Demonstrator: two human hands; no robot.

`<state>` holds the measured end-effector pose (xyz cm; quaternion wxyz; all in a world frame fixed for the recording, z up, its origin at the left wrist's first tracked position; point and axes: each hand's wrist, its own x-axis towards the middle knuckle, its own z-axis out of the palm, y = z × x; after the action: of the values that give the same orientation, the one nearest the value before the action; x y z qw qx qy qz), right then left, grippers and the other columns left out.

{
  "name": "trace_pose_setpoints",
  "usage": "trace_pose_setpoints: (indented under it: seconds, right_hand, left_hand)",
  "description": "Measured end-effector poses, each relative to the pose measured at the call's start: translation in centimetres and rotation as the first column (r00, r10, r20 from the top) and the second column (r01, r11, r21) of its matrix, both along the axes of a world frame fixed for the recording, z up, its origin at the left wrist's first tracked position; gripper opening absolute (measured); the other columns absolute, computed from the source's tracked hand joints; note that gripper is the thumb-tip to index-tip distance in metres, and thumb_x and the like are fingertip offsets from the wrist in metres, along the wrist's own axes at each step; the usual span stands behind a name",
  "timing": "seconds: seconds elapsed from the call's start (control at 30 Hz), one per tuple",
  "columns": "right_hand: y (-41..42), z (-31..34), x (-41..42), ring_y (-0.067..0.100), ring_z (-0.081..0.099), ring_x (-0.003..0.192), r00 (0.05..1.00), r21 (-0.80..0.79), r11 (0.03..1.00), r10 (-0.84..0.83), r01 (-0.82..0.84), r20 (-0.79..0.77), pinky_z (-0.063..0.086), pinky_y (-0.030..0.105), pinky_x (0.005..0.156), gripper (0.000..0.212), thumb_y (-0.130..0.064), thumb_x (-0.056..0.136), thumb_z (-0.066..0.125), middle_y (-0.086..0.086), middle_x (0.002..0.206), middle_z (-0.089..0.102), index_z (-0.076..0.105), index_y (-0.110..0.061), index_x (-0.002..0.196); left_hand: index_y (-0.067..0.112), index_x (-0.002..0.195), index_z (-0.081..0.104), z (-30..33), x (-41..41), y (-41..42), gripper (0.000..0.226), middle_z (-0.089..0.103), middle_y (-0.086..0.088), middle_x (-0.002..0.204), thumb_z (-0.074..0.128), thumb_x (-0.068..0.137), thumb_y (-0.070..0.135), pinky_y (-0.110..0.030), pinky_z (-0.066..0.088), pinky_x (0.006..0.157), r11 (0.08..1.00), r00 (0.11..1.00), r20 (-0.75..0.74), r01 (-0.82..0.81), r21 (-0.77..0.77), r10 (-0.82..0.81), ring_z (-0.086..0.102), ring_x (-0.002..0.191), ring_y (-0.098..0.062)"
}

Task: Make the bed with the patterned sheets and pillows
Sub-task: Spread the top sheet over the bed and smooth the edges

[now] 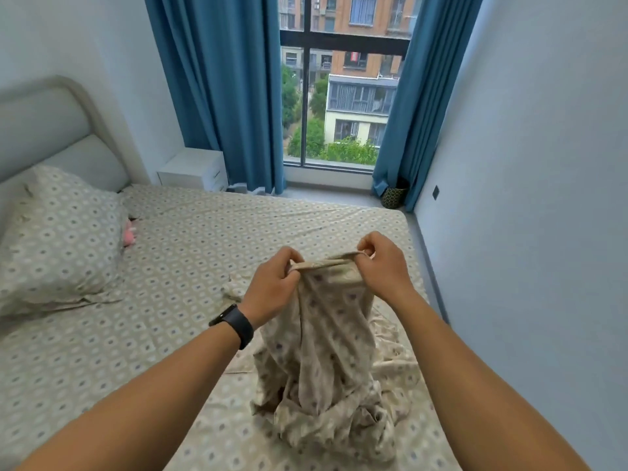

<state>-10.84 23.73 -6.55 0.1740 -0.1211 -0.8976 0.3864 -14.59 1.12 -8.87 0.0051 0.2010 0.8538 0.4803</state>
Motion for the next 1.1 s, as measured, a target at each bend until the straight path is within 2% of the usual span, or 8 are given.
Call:
trace_pose_setpoints:
  seconds: [0.17, 0.27, 0.4, 0.5, 0.57, 0.67, 0.83, 1.1]
  right_hand:
    - [1.1, 1.0, -0.3, 0.003, 0.054, 0.078, 0.992, 0.034, 0.992, -0.121, 0.121, -0.021, 0.038, 0.019, 0.065, 0.008, -0.019, 0.096, 0.062, -0.002, 0.092, 0.064, 0.066, -0.023, 0.100]
    - [-1.9, 1.0, 1.1, 0.006, 0.062, 0.074, 0.972, -0.108, 0.986, 0.147, -0.128, 0.185, 0.044, 0.024, 0.066, 0.016, -0.033, 0.086, 0.071, -0.006, 0.085, 0.067, 0.068, -0.029, 0.101]
    - [-6.9, -2.5, 3.6, 0.006, 0.064, 0.102, 0.759, -0.318, 0.877, 0.475, -0.362, 0.446, 0.053, 0.023, 0.082, 0.063, -0.059, 0.072, 0.081, -0.014, 0.114, 0.067, 0.061, -0.033, 0.126]
    - [-7.5, -5.7, 3.3, 0.021, 0.063, 0.097, 0.901, -0.143, 0.980, 0.182, -0.136, 0.393, 0.052, 0.030, 0.077, 0.014, -0.027, 0.097, 0.059, 0.000, 0.103, 0.068, 0.064, -0.018, 0.107]
    - [-6.4, -6.2, 2.5, 0.031, 0.063, 0.100, 0.941, -0.146, 0.987, -0.007, 0.060, 0.337, 0.051, 0.040, 0.084, 0.026, -0.023, 0.105, 0.042, 0.009, 0.102, 0.067, 0.065, -0.011, 0.101]
    - [-3.7, -3.2, 1.1, 0.026, 0.063, 0.106, 0.968, -0.388, 0.901, -0.110, 0.193, 0.227, 0.051, 0.045, 0.094, 0.039, -0.036, 0.108, 0.035, 0.006, 0.109, 0.069, 0.068, -0.016, 0.109]
    - [-1.8, 3.7, -1.5, 0.025, 0.072, 0.099, 0.998, -0.618, 0.785, 0.061, -0.039, 0.015, 0.057, 0.043, 0.089, 0.040, -0.049, 0.104, 0.043, 0.003, 0.101, 0.077, 0.073, -0.023, 0.107]
    - [-1.3, 4.2, -2.6, 0.018, 0.063, 0.087, 0.997, -0.475, 0.876, 0.081, -0.080, -0.017, 0.053, 0.040, 0.081, 0.036, -0.045, 0.105, 0.049, 0.011, 0.101, 0.071, 0.065, -0.014, 0.102]
  left_hand:
    - [0.022, 0.097, 0.060, 2.7, -2.6, 0.9, 0.011, 0.059, 0.003, 0.078, 0.054, 0.096, 0.013, -0.025, 0.041, 0.059, 0.962, 0.977, 0.159, -0.172, 0.210, 0.140, 0.051, 0.065, -0.010]
    - [0.025, 0.103, 0.062, 3.7, -2.7, 2.1, 0.008, 0.062, 0.000, 0.084, 0.057, 0.099, 0.020, -0.026, 0.044, 0.053, 0.920, 0.937, 0.335, -0.211, 0.331, 0.095, 0.054, 0.062, -0.012]
    - [0.028, 0.118, 0.058, 5.5, -3.2, 3.4, 0.018, 0.065, -0.006, 0.090, 0.054, 0.102, 0.021, -0.033, 0.054, 0.064, 0.796, 0.874, 0.483, -0.329, 0.507, 0.054, 0.059, 0.068, -0.016]
    - [0.030, 0.131, 0.052, 6.3, -3.3, 3.2, 0.030, 0.064, -0.006, 0.094, 0.052, 0.104, 0.019, -0.036, 0.055, 0.068, 0.769, 0.859, 0.511, -0.350, 0.535, 0.036, 0.058, 0.076, -0.018]
    - [0.034, 0.138, 0.042, 6.5, -2.9, 2.4, 0.041, 0.065, 0.001, 0.100, 0.053, 0.103, 0.016, -0.029, 0.054, 0.058, 0.745, 0.876, 0.481, -0.301, 0.595, -0.031, 0.061, 0.077, -0.013]
    - [0.040, 0.145, 0.030, 4.6, -2.0, 1.1, 0.070, 0.059, 0.005, 0.134, 0.066, 0.095, 0.007, -0.045, 0.062, 0.082, 0.806, 0.880, 0.444, -0.136, 0.576, -0.169, 0.067, 0.112, -0.017]
    - [0.042, 0.150, 0.029, 1.5, 1.5, 3.1, 0.085, 0.051, 0.005, 0.142, 0.077, 0.086, 0.013, -0.038, 0.054, 0.100, 0.910, 0.797, 0.454, 0.280, 0.307, -0.398, 0.061, 0.122, -0.015]
    - [0.028, 0.117, 0.069, 2.2, 0.1, 6.1, 0.035, 0.073, 0.001, 0.115, 0.056, 0.095, 0.003, -0.036, 0.057, 0.095, 0.923, 0.920, 0.357, 0.013, 0.385, -0.161, 0.067, 0.111, -0.021]
